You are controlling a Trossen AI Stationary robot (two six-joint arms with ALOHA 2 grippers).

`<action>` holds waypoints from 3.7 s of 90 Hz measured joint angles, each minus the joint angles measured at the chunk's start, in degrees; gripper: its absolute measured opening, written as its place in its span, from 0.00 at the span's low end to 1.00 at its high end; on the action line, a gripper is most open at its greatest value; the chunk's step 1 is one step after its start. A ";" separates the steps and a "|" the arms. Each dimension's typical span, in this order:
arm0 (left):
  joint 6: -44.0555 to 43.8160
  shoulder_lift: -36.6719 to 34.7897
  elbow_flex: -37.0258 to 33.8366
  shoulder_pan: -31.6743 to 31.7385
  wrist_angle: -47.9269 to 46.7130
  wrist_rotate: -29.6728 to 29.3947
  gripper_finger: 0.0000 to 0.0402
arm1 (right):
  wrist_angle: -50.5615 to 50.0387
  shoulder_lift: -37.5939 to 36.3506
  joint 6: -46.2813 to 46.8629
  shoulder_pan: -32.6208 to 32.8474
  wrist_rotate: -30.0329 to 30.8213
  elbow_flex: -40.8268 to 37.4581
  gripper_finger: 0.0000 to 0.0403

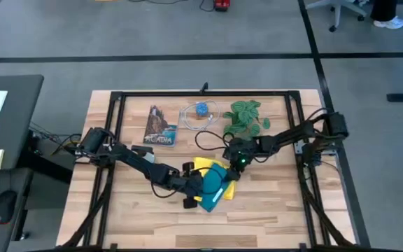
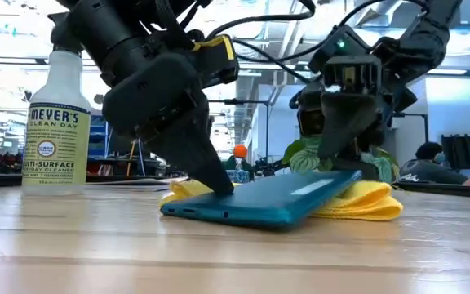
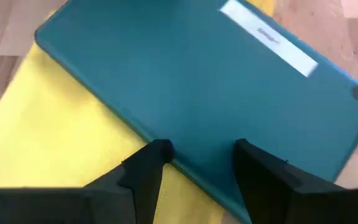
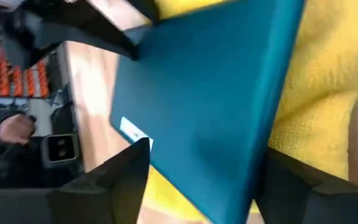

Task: Apply microfiber cloth
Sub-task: Spray the blue tablet using the cleaning bottle

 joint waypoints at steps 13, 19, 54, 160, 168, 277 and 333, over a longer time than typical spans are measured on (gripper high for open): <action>0.00 0.02 0.05 0.00 0.43 -1.95 0.41 | 0.52 -0.39 -0.07 -0.76 0.19 0.04 0.48; 0.03 0.08 0.05 0.00 0.49 -2.66 0.41 | 0.50 0.24 -0.36 -0.83 0.21 0.04 0.46; -0.89 -0.47 0.72 -1.27 0.85 -6.31 0.41 | 1.85 -1.08 1.33 -0.64 -1.75 -2.33 0.07; -29.99 -14.78 -6.22 -14.91 -4.83 -36.51 0.41 | -2.17 -28.01 6.44 25.23 61.75 -13.23 0.04; -27.64 -14.78 -9.48 -14.86 3.34 -36.80 0.41 | 4.22 -27.80 1.87 25.99 65.72 -13.25 0.04; 31.80 -14.78 -12.62 1.79 79.67 1.67 0.41 | 58.44 -13.82 -52.16 21.64 54.97 -0.12 0.04; 38.36 -18.03 -12.02 -2.34 75.64 -9.93 0.03 | 54.70 -11.19 -52.35 21.32 54.05 0.21 0.09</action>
